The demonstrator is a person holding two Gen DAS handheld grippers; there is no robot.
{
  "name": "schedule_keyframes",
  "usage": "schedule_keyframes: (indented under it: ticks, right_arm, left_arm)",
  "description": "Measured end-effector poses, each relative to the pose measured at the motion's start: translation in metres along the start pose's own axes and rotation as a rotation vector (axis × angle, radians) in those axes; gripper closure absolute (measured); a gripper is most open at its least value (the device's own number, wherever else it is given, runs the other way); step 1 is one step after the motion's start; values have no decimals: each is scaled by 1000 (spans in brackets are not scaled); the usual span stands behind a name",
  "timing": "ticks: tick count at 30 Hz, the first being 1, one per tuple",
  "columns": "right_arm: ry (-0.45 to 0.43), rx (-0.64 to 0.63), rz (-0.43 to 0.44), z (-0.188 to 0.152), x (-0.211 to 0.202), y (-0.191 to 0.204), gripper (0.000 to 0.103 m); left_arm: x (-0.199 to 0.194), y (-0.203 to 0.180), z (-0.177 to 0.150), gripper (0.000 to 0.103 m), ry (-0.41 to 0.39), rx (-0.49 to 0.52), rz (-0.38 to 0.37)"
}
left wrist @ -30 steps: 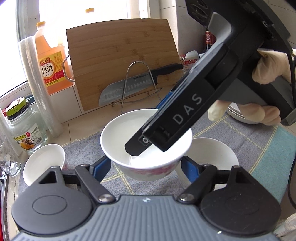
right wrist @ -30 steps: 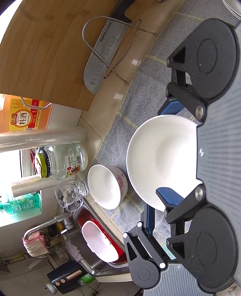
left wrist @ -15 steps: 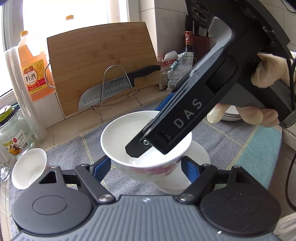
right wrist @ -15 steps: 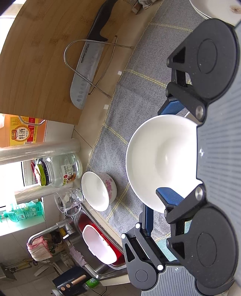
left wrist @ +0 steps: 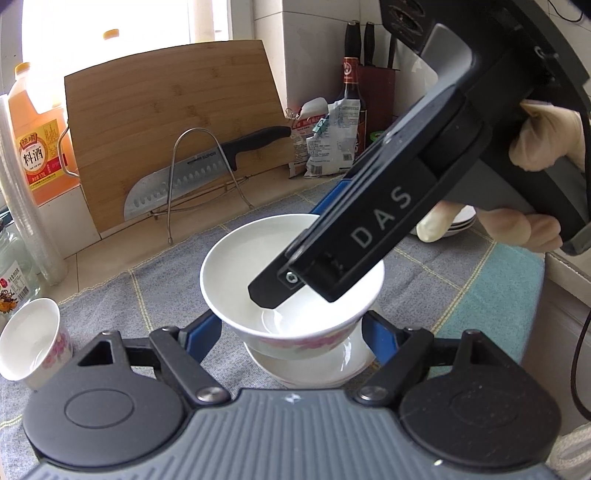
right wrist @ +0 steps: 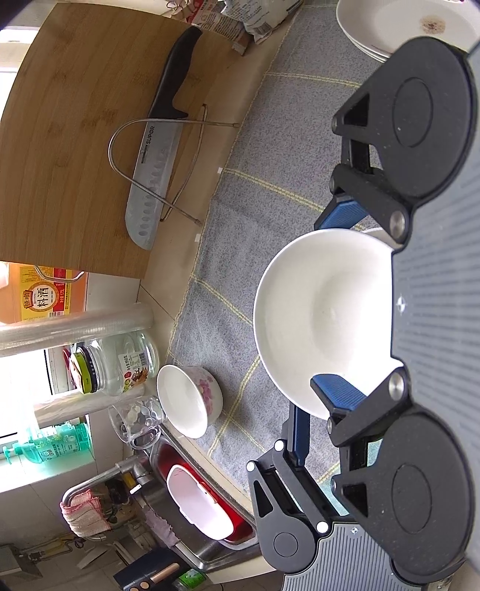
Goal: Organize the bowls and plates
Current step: 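Lower the held bowl into the other bowl and open the right gripper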
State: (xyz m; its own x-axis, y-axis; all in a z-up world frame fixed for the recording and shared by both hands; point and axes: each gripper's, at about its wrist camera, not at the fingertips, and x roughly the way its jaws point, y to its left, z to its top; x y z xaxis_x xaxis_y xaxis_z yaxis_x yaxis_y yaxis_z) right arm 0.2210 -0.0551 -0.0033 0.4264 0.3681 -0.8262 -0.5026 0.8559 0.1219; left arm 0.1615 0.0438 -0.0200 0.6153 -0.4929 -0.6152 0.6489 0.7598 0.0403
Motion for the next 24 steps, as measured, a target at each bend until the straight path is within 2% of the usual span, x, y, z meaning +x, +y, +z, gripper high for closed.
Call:
schedule_keyframes:
  ticks: [24]
  right_arm:
    - [33,68,9,-16,12,-14,17]
  left_arm:
    - [18,-6,-8,20,60,-8,-31]
